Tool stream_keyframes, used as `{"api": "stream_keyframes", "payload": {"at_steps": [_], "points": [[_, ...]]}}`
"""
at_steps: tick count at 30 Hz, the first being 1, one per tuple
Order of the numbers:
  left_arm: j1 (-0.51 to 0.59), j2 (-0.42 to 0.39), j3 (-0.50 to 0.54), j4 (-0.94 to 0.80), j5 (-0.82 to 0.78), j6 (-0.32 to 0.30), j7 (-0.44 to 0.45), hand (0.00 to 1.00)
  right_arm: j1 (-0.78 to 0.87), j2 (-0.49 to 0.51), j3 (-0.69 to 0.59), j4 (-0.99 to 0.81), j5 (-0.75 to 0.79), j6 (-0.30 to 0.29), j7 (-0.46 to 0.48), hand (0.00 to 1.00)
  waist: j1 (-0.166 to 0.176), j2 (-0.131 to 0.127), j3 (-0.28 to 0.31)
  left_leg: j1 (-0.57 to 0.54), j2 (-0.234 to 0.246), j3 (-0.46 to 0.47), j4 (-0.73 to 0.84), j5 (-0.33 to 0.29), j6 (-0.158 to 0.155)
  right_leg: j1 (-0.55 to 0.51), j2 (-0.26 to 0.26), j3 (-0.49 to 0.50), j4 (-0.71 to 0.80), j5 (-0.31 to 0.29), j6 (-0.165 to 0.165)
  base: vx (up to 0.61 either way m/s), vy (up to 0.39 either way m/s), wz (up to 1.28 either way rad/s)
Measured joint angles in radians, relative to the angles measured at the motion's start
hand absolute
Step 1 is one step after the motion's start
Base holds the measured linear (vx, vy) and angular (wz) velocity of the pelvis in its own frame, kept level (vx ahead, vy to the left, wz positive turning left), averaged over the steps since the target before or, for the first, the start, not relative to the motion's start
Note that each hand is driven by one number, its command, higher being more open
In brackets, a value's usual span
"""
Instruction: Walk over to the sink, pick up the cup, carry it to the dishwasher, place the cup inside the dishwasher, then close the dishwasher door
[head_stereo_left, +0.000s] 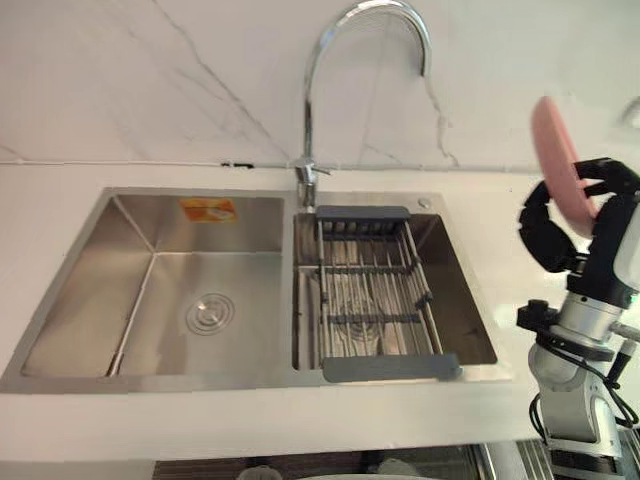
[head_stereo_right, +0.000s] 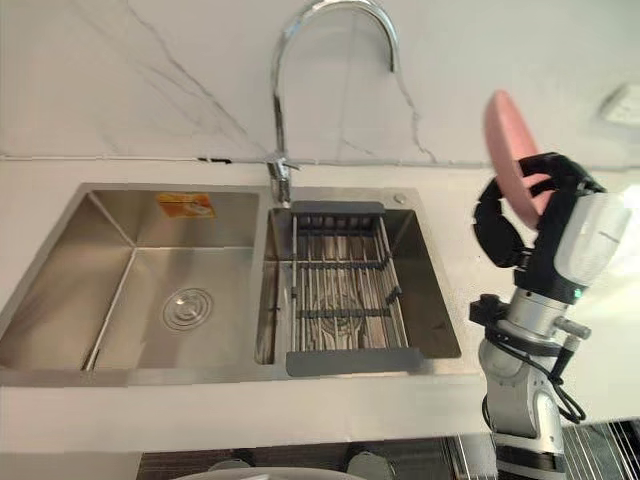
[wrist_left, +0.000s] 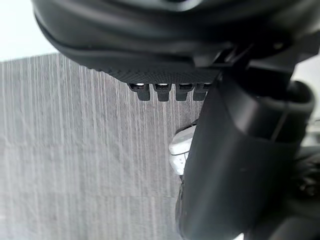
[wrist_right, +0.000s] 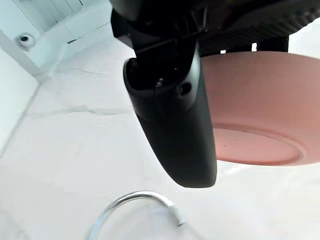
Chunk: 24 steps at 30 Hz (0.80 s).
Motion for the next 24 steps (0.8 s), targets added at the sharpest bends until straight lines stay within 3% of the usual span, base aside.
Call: {"api": "stream_keyframes", "payload": {"at_steps": [2, 3, 4, 5, 6, 7, 8, 9, 10, 11, 13, 15, 16, 19, 21, 24], "points": [[0.005, 0.006, 0.041, -0.012, -0.060, 0.035, 0.001, 1.00, 0.019, 0.028, -0.055, 0.006, 0.056, 0.030, -0.035, 0.00, -0.022, -0.029, 0.015, -0.016, 0.003, 0.020, 0.031, -0.006, 0.005, -0.016, -0.008, -0.025, -0.010, -0.038, -0.011, -0.05, -0.018, -0.37], [0.004, 0.005, 0.058, -0.013, -0.093, 0.051, 0.004, 1.00, 0.024, 0.044, -0.092, 0.029, 0.079, 0.042, -0.076, 0.00, -0.026, -0.030, 0.016, -0.033, 0.028, 0.046, 0.043, -0.013, 0.006, -0.019, -0.010, -0.115, -0.019, -0.114, -0.017, -0.02, -0.023, -0.50], [0.006, -0.006, 0.070, -0.014, -0.109, 0.055, 0.006, 1.00, 0.019, 0.045, -0.099, 0.046, 0.095, 0.044, -0.100, 0.00, -0.030, -0.015, 0.014, -0.051, 0.058, 0.056, 0.055, -0.022, 0.013, -0.027, -0.009, -0.160, 0.010, -0.130, -0.040, -0.01, -0.021, -0.66], [0.011, -0.002, 0.098, -0.014, -0.138, 0.056, 0.012, 1.00, 0.006, 0.055, -0.100, 0.075, 0.104, 0.044, -0.144, 0.00, -0.038, -0.036, 0.025, -0.090, 0.093, 0.075, 0.137, -0.053, 0.012, -0.077, -0.041, -0.220, 0.174, -0.097, -0.120, 0.03, -0.022, -0.74], [0.001, 0.003, 0.147, -0.018, -0.173, 0.051, 0.022, 1.00, -0.009, 0.051, -0.097, 0.110, 0.104, 0.037, -0.170, 0.00, -0.047, -0.065, 0.035, -0.145, 0.128, 0.087, 0.285, -0.127, 0.016, -0.098, -0.045, -0.256, 0.222, -0.028, -0.125, 0.03, -0.013, -0.79], [-0.006, 0.005, 0.157, -0.015, -0.180, 0.050, 0.023, 1.00, -0.022, 0.051, -0.090, 0.131, 0.105, 0.035, -0.179, 0.00, -0.044, -0.074, 0.035, -0.170, 0.139, 0.090, 0.332, -0.155, 0.040, -0.103, -0.032, -0.242, 0.198, -0.012, -0.144, -0.05, 0.041, -1.08], [-0.012, 0.011, 0.155, -0.003, -0.188, 0.042, 0.024, 1.00, -0.052, 0.054, -0.081, 0.171, 0.106, 0.031, -0.208, 0.00, -0.018, -0.083, 0.034, -0.197, 0.118, 0.071, 0.317, -0.176, 0.059, -0.093, 0.013, -0.159, 0.067, 0.061, -0.118, -0.11, 0.098, -1.18], [-0.026, 0.008, 0.164, 0.021, -0.199, 0.018, 0.037, 1.00, -0.081, 0.065, -0.080, 0.203, 0.105, 0.023, -0.235, 0.00, -0.012, -0.089, 0.054, -0.195, 0.136, 0.122, 0.344, -0.169, 0.054, -0.107, -0.020, -0.171, 0.192, -0.070, -0.115, -0.13, 0.109, -0.96], [-0.031, 0.008, 0.162, 0.026, -0.207, 0.012, 0.046, 1.00, -0.080, 0.065, -0.080, 0.220, 0.102, 0.019, -0.246, 0.00, -0.019, -0.089, 0.053, -0.204, 0.144, 0.120, 0.365, -0.171, 0.056, -0.107, -0.036, -0.179, 0.271, -0.127, -0.106, -0.02, 0.068, -0.49], [-0.038, 0.008, 0.158, 0.026, -0.229, 0.006, 0.051, 1.00, -0.081, 0.065, -0.078, 0.250, 0.098, 0.012, -0.249, 0.00, -0.019, -0.081, 0.059, -0.218, 0.163, 0.122, 0.403, -0.173, 0.060, -0.077, -0.043, -0.190, 0.314, -0.172, -0.074, -0.02, -0.006, -0.20], [-0.043, 0.012, 0.159, 0.027, -0.253, 0.001, 0.056, 1.00, -0.096, 0.065, -0.068, 0.268, 0.091, 0.005, -0.249, 0.00, -0.013, -0.078, 0.061, -0.243, 0.199, 0.128, 0.453, -0.176, 0.065, -0.018, -0.026, -0.203, 0.253, -0.184, -0.055, -0.04, -0.083, -0.29], [-0.047, 0.012, 0.160, 0.034, -0.264, 0.002, 0.063, 1.00, -0.119, 0.058, -0.060, 0.267, 0.075, -0.035, -0.247, 0.00, -0.016, -0.076, 0.065, -0.245, 0.233, 0.135, 0.491, -0.178, 0.059, 0.034, 0.014, -0.210, 0.158, -0.199, -0.005, -0.15, -0.232, -0.29], [-0.053, -0.002, 0.160, 0.039, -0.286, 0.002, 0.071, 1.00, -0.123, 0.031, -0.060, 0.265, 0.071, -0.058, -0.240, 0.00, -0.022, -0.035, 0.085, -0.240, 0.276, 0.127, 0.513, -0.178, 0.052, 0.056, 0.056, -0.210, 0.135, -0.198, -0.011, -0.17, -0.207, -0.21], [-0.037, -0.035, 0.167, 0.048, -0.356, 0.005, 0.081, 1.00, -0.089, 0.010, -0.074, 0.257, 0.056, -0.075, -0.201, 0.00, -0.041, 0.005, 0.091, -0.213, 0.292, 0.129, 0.474, -0.146, 0.019, 0.062, 0.087, -0.204, 0.132, -0.203, -0.038, -0.15, -0.145, -0.12], [-0.023, -0.051, 0.166, 0.047, -0.371, 0.007, 0.078, 1.00, -0.070, 0.010, -0.080, 0.255, 0.053, -0.081, -0.160, 0.00, -0.042, 0.021, 0.090, -0.179, 0.274, 0.130, 0.433, -0.123, 0.021, 0.064, 0.091, -0.182, 0.133, -0.209, -0.041, -0.15, -0.103, -0.32], [-0.004, -0.071, 0.168, 0.044, -0.367, -0.009, 0.078, 1.00, -0.058, 0.011, -0.071, 0.251, 0.039, -0.082, -0.106, 0.00, -0.038, 0.050, 0.081, -0.150, 0.202, 0.058, 0.349, -0.121, 0.012, 0.065, 0.091, -0.140, 0.104, -0.201, -0.050, -0.12, -0.019, -0.53]]}}
